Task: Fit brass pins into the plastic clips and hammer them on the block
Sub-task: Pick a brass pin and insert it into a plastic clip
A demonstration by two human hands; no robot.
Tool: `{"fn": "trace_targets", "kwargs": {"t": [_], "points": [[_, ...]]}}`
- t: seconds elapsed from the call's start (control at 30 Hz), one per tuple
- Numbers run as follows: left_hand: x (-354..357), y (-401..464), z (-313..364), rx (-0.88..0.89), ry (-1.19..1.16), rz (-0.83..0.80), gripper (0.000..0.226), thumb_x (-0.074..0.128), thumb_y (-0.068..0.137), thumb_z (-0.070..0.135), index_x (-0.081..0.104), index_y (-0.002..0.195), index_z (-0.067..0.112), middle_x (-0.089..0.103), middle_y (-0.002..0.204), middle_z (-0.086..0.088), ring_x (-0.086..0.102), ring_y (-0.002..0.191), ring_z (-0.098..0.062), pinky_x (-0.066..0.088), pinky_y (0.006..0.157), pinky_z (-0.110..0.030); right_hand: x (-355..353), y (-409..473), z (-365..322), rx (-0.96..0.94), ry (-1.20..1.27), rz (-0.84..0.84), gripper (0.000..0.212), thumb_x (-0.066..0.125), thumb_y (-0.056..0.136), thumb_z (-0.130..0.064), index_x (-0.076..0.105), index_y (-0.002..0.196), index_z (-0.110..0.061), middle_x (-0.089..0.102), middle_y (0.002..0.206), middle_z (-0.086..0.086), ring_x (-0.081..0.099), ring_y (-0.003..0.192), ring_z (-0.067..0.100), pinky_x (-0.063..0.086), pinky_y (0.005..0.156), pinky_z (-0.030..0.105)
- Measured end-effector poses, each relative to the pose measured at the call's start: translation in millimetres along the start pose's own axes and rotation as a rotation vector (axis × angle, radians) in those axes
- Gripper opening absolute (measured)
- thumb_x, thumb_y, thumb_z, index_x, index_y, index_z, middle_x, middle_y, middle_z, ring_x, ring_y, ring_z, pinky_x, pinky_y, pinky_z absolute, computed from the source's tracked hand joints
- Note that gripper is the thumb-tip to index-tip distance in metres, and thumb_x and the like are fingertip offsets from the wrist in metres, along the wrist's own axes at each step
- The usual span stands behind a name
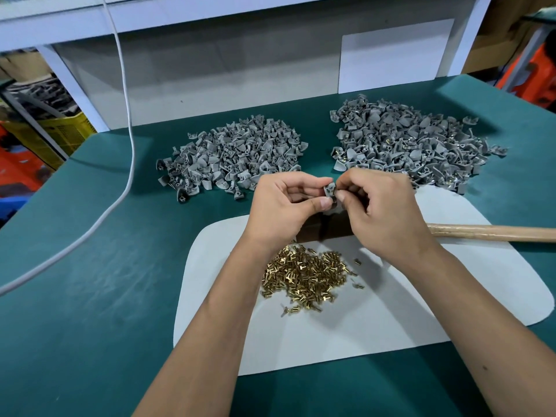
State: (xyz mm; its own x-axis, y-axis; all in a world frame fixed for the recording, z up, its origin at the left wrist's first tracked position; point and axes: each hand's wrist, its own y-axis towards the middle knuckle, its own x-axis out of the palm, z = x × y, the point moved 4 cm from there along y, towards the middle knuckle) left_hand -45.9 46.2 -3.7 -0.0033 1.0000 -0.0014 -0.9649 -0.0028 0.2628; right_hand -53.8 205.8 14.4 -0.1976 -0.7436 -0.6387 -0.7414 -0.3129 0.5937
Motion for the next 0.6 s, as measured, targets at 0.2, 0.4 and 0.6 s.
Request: {"fn": "trace_targets", "kwargs": {"t": [0.2, 0.4, 0.6], "points": [[1.8, -1.5, -1.3, 0.006, 0.077, 0.029, 0.035, 0.076, 0.077, -0.019, 0.075, 0.102, 0.005, 0.074, 0.081, -0.009, 0.07, 0.077, -0.014, 0.06, 0.08, -0.023, 1.4, 0.9, 1.5, 0.028, -0.044, -0.044, 0.01, 0.068, 0.088, 0.001, 0.069, 0.086, -0.009, 0.06, 0.073, -0.005, 0.051, 0.068, 0.01, 0.035, 0.065, 0.008], [3.1, -2.0, -3.2, 0.01, 0.081, 0.055, 0.034, 0.077, 0.077, -0.016, 0.077, 0.097, 0.011, 0.076, 0.084, -0.007, 0.072, 0.081, -0.017, 0.06, 0.082, -0.028, 1.9, 1.7, 2.9, 0.074, -0.005, -0.028, 0.011, 0.068, 0.089, 0.0, 0.071, 0.089, -0.01, 0.062, 0.074, -0.006, 0.054, 0.066, 0.008, 0.038, 0.065, 0.009], [3.8, -2.3, -3.0, 0.015, 0.095, 0.096, 0.025, 0.082, 0.079, -0.004, 0.076, 0.096, 0.013, 0.076, 0.083, -0.004, 0.074, 0.082, -0.018, 0.061, 0.087, -0.036, -13.9, 11.2, 7.1, 0.118, 0.137, -0.087, 0.011, 0.065, 0.097, -0.015, 0.075, 0.095, -0.018, 0.068, 0.073, -0.014, 0.064, 0.071, 0.004, 0.05, 0.07, 0.023]]}}
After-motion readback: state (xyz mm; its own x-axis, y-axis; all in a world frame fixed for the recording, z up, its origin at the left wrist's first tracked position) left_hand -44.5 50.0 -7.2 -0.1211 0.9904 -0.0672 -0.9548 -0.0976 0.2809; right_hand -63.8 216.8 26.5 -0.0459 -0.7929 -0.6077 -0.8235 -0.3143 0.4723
